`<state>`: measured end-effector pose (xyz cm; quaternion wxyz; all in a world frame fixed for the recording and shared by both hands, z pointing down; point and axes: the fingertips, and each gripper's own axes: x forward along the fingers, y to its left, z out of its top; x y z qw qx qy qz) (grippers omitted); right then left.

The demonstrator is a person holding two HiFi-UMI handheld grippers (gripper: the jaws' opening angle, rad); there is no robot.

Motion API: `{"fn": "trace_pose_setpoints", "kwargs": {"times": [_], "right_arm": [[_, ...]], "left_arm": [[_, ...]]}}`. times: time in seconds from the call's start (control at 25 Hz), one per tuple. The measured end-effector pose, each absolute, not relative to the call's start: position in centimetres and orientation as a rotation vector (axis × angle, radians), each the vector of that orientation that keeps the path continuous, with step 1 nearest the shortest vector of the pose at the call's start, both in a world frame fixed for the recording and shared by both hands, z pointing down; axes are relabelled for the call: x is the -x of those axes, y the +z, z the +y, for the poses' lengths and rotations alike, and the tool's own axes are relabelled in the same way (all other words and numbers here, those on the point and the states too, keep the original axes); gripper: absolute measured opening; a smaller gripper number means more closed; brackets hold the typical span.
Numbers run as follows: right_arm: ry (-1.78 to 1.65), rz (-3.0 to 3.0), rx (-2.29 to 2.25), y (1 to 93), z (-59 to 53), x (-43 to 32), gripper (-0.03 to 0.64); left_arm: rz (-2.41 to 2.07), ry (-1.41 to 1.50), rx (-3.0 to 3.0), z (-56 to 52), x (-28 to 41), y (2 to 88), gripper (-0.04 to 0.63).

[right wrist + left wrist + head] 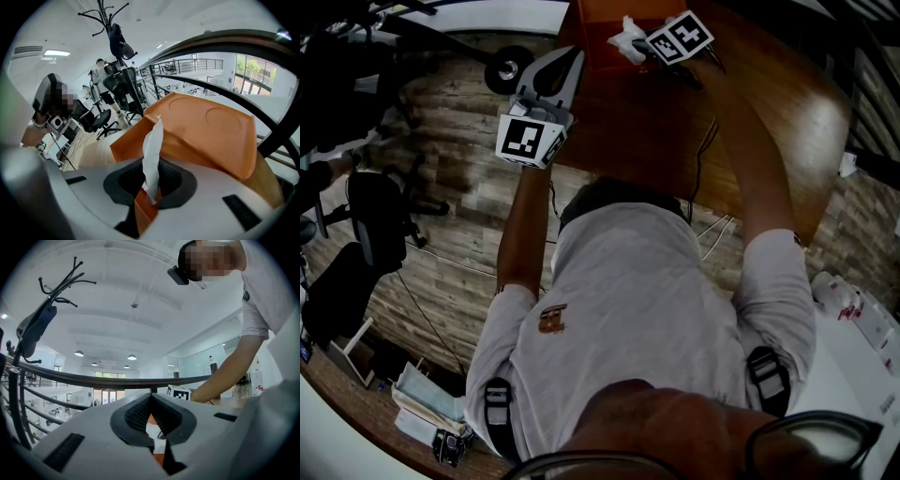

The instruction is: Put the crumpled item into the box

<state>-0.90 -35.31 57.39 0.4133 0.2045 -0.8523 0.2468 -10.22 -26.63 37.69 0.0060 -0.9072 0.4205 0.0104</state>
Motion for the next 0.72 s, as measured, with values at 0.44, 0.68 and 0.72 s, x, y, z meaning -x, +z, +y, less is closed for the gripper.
{"fn": "trace_pose_setpoints", "kwargs": {"times": [0.44, 0.68, 0.72], "right_arm": [[0.580, -2.010, -0.570, 59.3, -36.4, -0.4, 0.157], [0.580, -1.956, -0.630, 59.7, -36.8, -1.6, 0.221], [0.580, -1.950, -0.640, 59.7, -36.9, -1.8, 0.222]], "left_arm": [[1.320, 0.018, 2.841, -26.5, 10.9, 38.5, 0.020], [1.314, 0.012, 2.855, -26.5, 10.9, 38.8, 0.020], [1.312, 0.011, 2.858, -26.5, 10.8, 38.9, 0.020]]}}
